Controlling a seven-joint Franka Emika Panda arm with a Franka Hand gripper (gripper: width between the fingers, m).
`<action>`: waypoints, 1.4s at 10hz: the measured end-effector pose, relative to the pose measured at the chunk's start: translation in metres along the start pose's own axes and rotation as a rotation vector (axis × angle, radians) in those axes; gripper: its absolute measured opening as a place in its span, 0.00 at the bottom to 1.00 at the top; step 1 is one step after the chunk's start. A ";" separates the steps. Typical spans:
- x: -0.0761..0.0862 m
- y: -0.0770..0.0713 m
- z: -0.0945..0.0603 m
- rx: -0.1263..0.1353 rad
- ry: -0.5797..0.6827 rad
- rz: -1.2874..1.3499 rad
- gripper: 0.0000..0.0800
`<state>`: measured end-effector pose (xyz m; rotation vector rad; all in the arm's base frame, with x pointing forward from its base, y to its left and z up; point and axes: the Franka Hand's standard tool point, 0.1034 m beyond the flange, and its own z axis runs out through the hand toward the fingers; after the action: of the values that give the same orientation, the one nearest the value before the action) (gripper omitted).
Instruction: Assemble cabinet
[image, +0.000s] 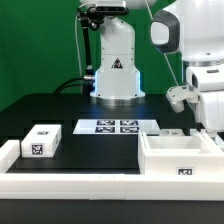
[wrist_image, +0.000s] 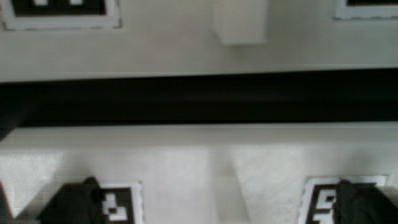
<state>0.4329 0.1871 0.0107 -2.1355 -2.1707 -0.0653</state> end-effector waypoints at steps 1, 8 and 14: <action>0.000 0.000 0.000 0.001 0.000 0.000 0.76; 0.000 0.000 0.000 0.000 0.000 0.001 0.08; -0.007 -0.001 -0.022 0.002 -0.035 -0.007 0.08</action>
Offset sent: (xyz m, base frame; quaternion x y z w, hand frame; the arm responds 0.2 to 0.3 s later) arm 0.0000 0.0000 0.0000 0.0000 0.0000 0.0000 1.0000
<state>0.4324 0.1782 0.0323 -2.1444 -2.1963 -0.0258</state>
